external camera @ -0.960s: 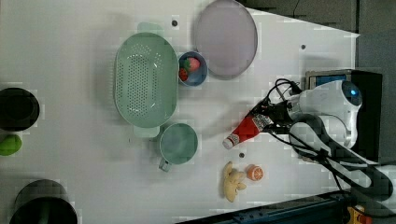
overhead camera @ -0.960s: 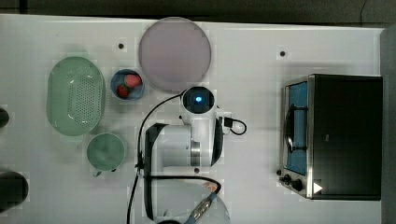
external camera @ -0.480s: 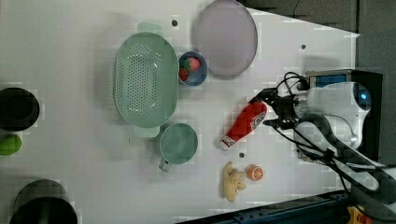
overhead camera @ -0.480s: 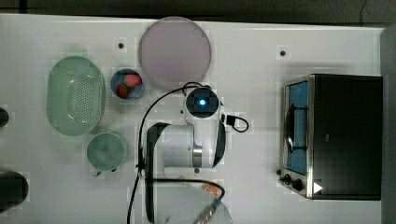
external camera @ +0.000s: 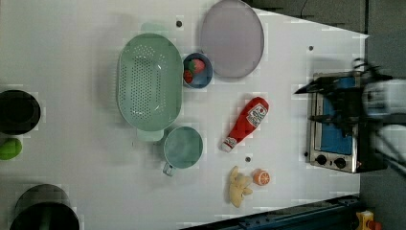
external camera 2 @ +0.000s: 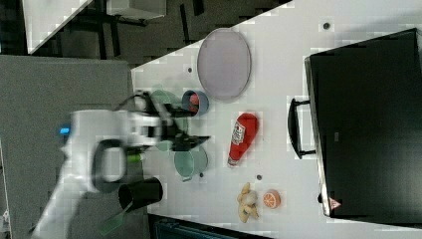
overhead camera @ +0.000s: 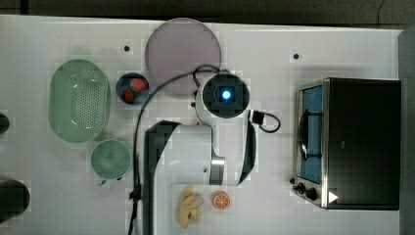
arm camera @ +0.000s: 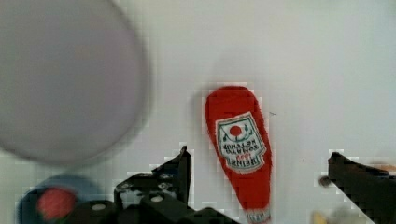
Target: Pick Ketchup from oven and place it on table.
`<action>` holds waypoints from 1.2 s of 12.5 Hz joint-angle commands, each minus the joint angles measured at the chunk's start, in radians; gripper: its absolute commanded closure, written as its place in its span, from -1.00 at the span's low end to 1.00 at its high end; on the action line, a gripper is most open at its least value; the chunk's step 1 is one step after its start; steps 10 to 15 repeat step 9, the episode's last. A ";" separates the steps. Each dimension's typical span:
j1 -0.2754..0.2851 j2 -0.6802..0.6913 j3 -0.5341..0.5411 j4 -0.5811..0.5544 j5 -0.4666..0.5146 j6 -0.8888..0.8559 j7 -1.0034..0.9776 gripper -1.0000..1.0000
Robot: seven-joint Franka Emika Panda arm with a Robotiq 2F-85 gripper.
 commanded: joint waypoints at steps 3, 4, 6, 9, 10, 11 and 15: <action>0.000 -0.181 0.000 0.300 -0.007 -0.377 0.032 -1.00; 0.000 -0.186 0.000 0.345 -0.008 -0.464 0.032 -1.00; -0.001 -0.186 -0.004 0.407 -0.010 -0.588 0.032 -1.00; -0.001 -0.187 -0.007 0.420 -0.010 -0.603 0.032 -1.00; -0.001 -0.187 -0.007 0.420 -0.010 -0.603 0.032 -1.00; -0.001 -0.187 -0.007 0.420 -0.010 -0.603 0.032 -1.00; -0.001 -0.187 -0.007 0.420 -0.010 -0.603 0.032 -1.00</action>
